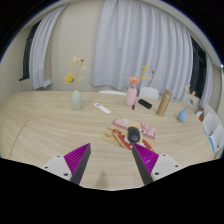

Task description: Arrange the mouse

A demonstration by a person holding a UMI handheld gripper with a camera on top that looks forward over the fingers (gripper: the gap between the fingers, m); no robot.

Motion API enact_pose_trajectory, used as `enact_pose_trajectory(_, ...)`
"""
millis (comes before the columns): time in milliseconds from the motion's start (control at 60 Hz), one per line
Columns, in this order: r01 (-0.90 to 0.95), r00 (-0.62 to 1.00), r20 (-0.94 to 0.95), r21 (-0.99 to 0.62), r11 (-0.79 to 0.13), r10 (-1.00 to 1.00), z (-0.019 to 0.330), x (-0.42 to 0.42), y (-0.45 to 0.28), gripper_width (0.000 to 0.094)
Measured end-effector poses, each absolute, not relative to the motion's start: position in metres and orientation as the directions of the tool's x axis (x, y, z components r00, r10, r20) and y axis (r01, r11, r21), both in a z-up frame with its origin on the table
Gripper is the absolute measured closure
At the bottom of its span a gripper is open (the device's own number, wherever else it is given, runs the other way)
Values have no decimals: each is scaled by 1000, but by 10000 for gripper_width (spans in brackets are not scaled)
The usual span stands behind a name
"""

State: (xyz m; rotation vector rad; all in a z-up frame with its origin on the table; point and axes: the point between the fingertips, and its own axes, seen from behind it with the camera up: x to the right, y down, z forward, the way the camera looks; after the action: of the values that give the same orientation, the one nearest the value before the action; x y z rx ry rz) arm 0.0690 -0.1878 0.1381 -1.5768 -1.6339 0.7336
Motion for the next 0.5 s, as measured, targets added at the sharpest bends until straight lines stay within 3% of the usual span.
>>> enact_pose_trajectory(217,612,12,92,-788,66,996,121,161,-223,77)
enact_pose_trajectory(500,597,65,122,-800,59,990,122,206,-213,77)
